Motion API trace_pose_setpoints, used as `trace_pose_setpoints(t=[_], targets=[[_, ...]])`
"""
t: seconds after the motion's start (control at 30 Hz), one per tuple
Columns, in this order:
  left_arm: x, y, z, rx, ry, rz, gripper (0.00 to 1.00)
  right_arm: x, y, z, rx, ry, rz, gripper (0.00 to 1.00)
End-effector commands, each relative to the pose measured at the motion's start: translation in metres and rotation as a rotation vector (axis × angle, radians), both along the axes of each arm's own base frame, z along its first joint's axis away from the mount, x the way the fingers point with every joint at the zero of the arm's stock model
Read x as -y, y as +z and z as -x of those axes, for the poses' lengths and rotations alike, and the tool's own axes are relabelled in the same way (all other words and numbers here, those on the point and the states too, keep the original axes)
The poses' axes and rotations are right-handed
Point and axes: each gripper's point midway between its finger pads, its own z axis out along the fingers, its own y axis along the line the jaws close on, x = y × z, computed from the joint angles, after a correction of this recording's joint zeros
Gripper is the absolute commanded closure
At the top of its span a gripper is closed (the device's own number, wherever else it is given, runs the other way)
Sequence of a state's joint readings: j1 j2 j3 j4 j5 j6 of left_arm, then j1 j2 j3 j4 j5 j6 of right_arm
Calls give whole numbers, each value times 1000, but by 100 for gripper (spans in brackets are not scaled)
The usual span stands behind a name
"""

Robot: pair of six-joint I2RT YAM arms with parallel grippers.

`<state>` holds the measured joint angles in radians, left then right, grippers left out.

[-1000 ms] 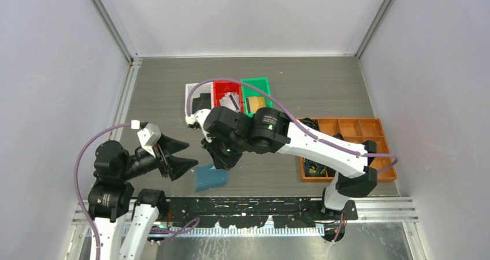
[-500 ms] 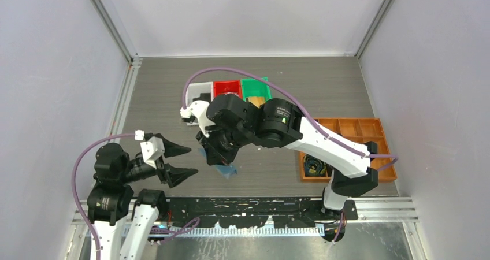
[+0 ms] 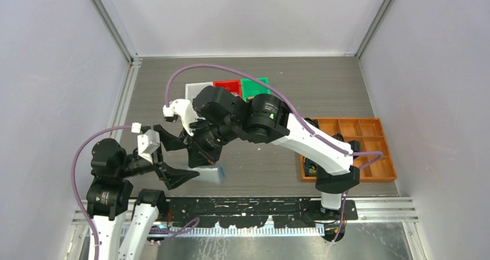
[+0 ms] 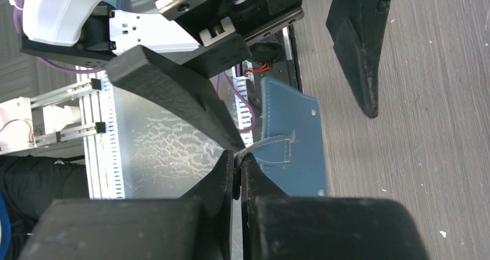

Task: Take the credit cards out of the card holder
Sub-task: Open the card holder.

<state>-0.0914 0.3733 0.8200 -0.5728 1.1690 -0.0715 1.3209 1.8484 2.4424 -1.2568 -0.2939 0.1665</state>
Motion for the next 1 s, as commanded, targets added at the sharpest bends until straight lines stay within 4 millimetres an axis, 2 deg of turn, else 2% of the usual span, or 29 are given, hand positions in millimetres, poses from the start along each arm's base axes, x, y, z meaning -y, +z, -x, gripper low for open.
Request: trace_pose_setpoints(t=[0.0, 0.13, 0.27, 0.33, 0.43, 0.53, 0.57, 0.6, 0.7, 0.77, 0.8, 0.83, 0.87, 0.9, 0.97], targets=[[5, 30, 25, 21, -96, 42, 0, -9, 43, 8, 31, 68, -174, 99], [6, 30, 38, 17, -144, 46, 1, -12, 52, 11, 25, 81, -209, 99], [4, 18, 34, 78, -119, 13, 13, -12, 66, 13, 31, 87, -260, 99], [2, 13, 31, 107, -103, -1, 29, -9, 70, 12, 39, 78, -267, 99], [1, 15, 26, 171, -76, -7, 65, -3, 76, 12, 38, 61, -282, 99], [0, 30, 22, 158, -20, 43, 87, 2, 79, 10, 47, 46, -297, 99], [0, 34, 22, 160, -13, 57, 94, 3, 79, 7, 58, 31, -300, 95], [1, 35, 24, 158, -14, 62, 99, 4, 79, 6, 64, 20, -305, 85], [2, 38, 26, 107, -27, 76, 100, 7, 78, 2, 77, 1, -319, 65], [3, 43, 27, 80, -30, 93, 100, 12, 77, -2, 97, -25, -329, 25], [3, 47, 27, 69, -31, 108, 100, 14, 80, -6, 114, -45, -354, 17], [4, 53, 26, 56, -21, 127, 100, 22, 77, -10, 126, -67, -356, 13], [4, 59, 23, 37, -10, 148, 100, 26, 83, -12, 143, -82, -405, 10], [4, 65, 21, 15, 4, 170, 100, 35, 77, -13, 146, -95, -414, 7], [3, 79, 12, -34, 51, 221, 100, 56, 85, -15, 170, -125, -510, 3]])
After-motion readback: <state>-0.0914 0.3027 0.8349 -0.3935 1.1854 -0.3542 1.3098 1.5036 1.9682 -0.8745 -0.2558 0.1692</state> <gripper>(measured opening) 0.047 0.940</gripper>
